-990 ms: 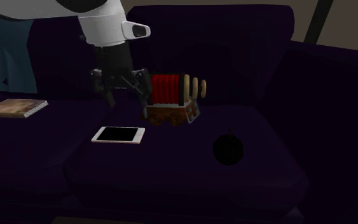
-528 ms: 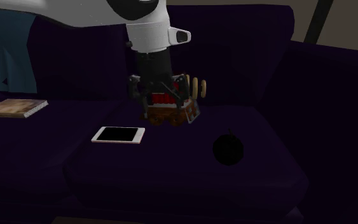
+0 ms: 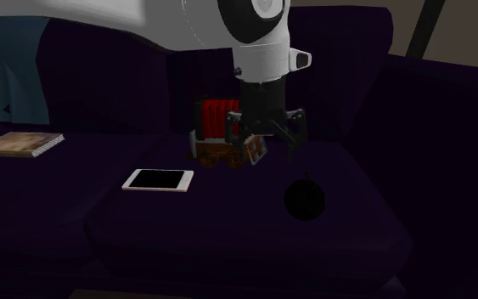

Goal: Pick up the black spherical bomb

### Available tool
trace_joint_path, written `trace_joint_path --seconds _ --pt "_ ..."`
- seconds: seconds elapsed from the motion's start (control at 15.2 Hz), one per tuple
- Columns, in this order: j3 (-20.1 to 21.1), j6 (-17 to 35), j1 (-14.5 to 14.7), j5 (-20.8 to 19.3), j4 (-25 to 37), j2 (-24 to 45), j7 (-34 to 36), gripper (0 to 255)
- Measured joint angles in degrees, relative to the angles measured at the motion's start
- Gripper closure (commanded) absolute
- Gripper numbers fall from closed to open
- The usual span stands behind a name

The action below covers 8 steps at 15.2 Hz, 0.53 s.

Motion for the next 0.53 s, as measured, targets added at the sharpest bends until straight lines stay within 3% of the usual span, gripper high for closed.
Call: trace_joint_path --seconds 0.4,0.53 --pt "-6.7 2.2 -0.9 -0.6 7.6 9.0 -8.3 0" --pt "-7.8 3.9 -1.2 -0.7 7.3 10.4 -9.4 0"
